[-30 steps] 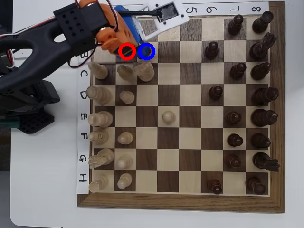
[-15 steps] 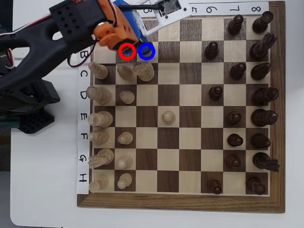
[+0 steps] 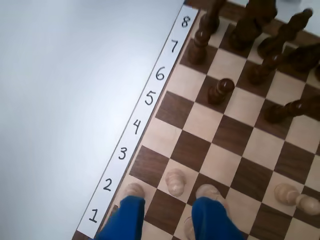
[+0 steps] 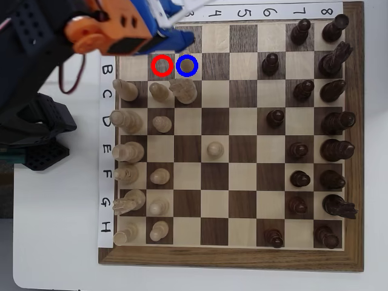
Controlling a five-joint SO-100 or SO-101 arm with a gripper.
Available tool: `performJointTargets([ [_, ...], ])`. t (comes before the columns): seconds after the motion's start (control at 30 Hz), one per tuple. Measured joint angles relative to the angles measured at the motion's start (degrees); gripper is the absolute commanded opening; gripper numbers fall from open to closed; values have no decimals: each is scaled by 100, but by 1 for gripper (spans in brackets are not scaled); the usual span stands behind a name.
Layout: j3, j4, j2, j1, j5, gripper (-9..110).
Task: Move the piece to destination
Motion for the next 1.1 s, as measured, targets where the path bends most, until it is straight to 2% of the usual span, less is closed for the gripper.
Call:
performJointTargets([
  [0.23, -1011, 677, 475, -88, -141, 12],
  [0.43, -1028, 633, 1274, 387, -1002, 8],
  [0.63, 220, -598, 2452, 1591, -2663, 0],
  [0.77, 1125, -1327, 3076, 2373, -3656, 0],
  [1.1, 2522, -2109, 4395, 5186, -6398, 0],
])
